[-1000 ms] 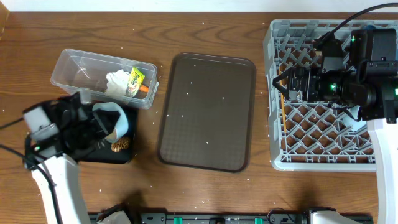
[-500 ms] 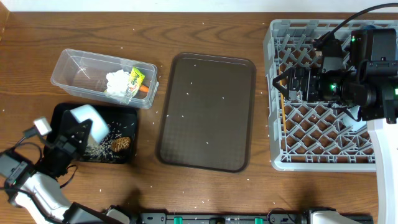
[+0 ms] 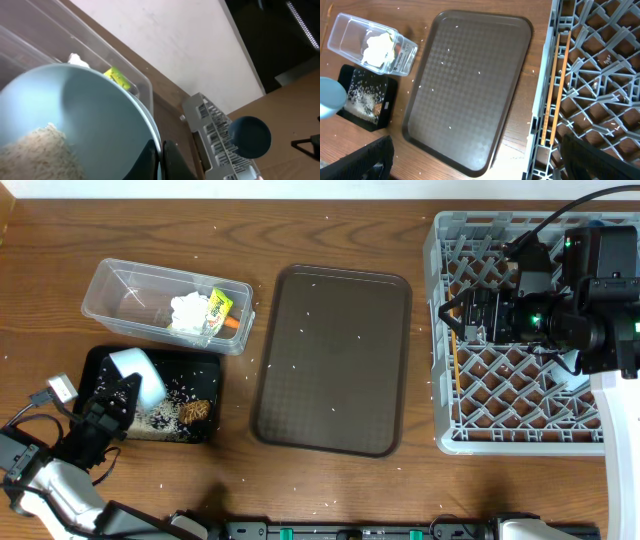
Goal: Sort waste into correct bins and load items into the dishwasher rack
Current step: 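Tilt the bowl with the left gripper to pour rice onto black tray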
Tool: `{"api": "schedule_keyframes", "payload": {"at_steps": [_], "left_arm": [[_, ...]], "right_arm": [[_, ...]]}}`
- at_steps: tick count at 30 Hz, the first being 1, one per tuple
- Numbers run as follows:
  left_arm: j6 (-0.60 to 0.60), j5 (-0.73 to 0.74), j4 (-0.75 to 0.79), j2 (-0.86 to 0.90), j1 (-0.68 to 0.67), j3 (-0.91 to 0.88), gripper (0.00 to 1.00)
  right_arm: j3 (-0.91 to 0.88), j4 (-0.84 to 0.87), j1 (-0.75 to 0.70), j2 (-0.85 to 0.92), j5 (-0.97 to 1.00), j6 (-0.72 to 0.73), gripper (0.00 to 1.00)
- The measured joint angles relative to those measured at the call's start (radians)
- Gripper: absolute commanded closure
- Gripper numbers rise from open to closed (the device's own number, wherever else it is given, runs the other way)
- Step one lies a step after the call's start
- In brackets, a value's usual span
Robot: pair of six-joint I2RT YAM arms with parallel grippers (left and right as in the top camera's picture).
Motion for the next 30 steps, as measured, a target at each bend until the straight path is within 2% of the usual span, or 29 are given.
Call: {"api": "schedule_keyframes", "payload": {"at_steps": [10,20,30], "left_arm": [[0.037,-0.009,0.019,0.032,0.0,-0.021,0.94],[-0.001,-0.094,0.048,0.033,0.0,-0.022,0.94],[-0.137,-0.19,0.114,0.035,0.002,-0.026,0.94]], "right_arm": [[0.0,0.0,0.0,0.0,0.0,0.0,0.01],[0.0,0.008,0.0,0.0,0.0,0.0,0.01],[0.0,0.023,0.0,0.0,0.0,0.001,0.01]]}}
